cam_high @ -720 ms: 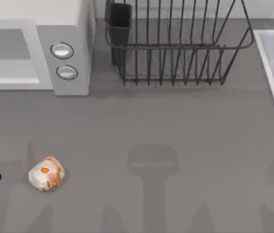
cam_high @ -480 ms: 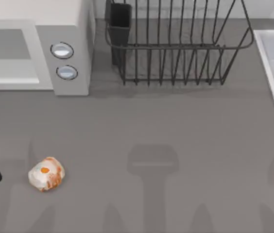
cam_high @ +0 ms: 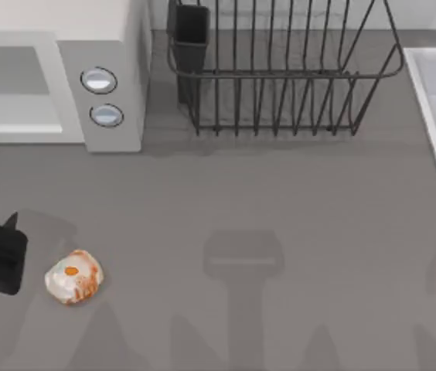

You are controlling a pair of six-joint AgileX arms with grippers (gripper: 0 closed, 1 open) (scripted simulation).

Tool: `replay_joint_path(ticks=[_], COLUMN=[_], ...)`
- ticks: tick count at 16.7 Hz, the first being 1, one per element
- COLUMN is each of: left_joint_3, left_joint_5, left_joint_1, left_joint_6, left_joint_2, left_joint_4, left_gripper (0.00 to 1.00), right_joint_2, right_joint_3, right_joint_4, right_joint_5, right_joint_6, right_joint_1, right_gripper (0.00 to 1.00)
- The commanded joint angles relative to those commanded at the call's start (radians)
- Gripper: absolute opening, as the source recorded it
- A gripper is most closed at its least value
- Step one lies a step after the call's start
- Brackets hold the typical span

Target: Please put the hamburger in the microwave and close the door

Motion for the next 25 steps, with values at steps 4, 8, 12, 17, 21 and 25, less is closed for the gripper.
replay_joint_path(ticks=[4,8,12,17,21,25], left_joint_3=[0.247,0.466,0.621,0.674,0.668,0.611], left_joint_5=[-0.015,-0.012,0.009,0.022,0.021,0.022], left_joint_1=[-0.069,-0.13,-0.179,-0.198,-0.193,-0.195], left_joint_6=[0.104,0.184,0.236,0.252,0.252,0.255], left_joint_2=[0.446,0.828,1.053,1.115,1.114,1.172], left_joint_4=[-0.222,-0.415,-0.547,-0.59,-0.585,-0.471], left_gripper=[1.0,1.0,1.0,1.0,1.0,1.0], right_joint_2=[0.0,0.0,0.0,0.0,0.0,0.0], right_joint_3=[0.0,0.0,0.0,0.0,0.0,0.0], right_joint_4=[0.0,0.0,0.0,0.0,0.0,0.0], right_joint_5=[0.0,0.0,0.0,0.0,0.0,0.0], right_joint_6=[0.0,0.0,0.0,0.0,0.0,0.0], right_joint_1=[0.0,0.0,0.0,0.0,0.0,0.0], right_gripper=[1.0,1.0,1.0,1.0,1.0,1.0])
